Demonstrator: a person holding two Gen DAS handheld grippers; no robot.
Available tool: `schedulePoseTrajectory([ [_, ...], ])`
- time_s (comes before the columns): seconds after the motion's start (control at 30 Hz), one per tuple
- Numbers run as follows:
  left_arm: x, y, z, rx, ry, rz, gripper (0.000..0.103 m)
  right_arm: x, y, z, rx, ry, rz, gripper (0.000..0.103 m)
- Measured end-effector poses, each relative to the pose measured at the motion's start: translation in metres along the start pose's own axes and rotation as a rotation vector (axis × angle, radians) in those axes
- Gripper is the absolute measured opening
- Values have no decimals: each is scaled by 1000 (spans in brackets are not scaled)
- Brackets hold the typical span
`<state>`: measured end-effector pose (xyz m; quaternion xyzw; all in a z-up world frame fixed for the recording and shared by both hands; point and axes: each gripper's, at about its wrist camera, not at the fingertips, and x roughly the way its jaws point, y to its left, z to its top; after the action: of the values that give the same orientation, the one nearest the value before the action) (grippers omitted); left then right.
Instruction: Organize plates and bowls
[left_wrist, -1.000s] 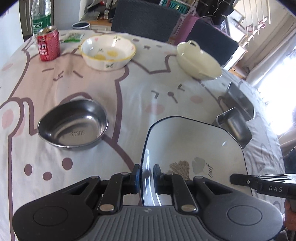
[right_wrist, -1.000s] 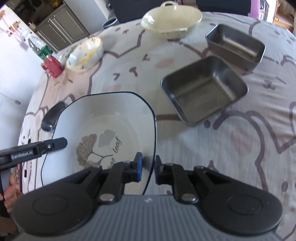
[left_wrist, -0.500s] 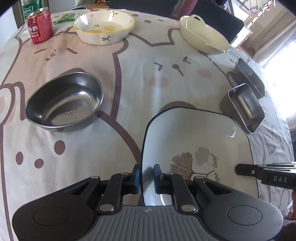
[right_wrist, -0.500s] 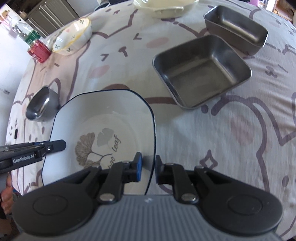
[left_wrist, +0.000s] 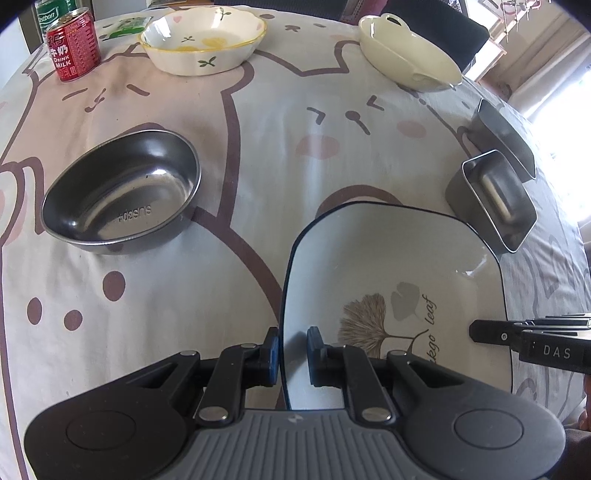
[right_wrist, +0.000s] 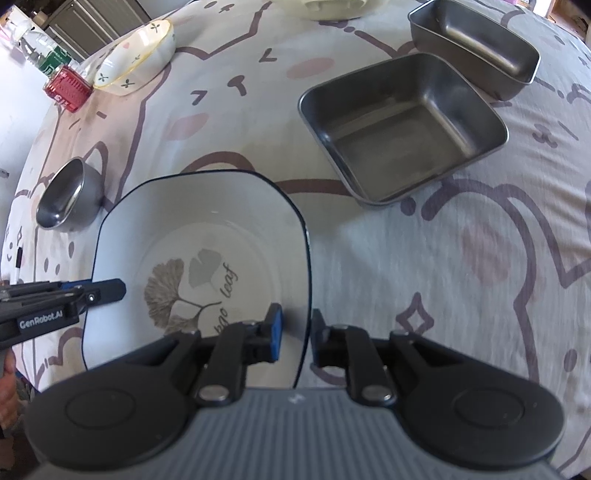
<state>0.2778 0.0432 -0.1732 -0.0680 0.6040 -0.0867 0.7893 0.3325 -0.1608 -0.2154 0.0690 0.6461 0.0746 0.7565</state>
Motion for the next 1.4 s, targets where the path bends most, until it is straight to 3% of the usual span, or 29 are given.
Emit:
schedulePoseTrajectory([
  [0.7,1,3,0,39,18,2,17,9,0,-2,-7,16,-5,20],
  [0.83,1,5,-3,37,30,10,33,7,0,-3,-12,9,0,25],
  [0.93,-1,4,-5,49,32,8,46,5,0,-5,-18,6,-14,45],
  [1.17,-14,-1,-13,88,-6,9,82,-6,0,-11,-41,-33,-3,66],
  [1.33,-32,-1,-18,102,-61,1,100,-22,-3,-17,-69,-79,-17,83],
  [1.4,-41,0,-19,108,-88,1,102,-31,-5,-20,-72,-102,-4,88],
])
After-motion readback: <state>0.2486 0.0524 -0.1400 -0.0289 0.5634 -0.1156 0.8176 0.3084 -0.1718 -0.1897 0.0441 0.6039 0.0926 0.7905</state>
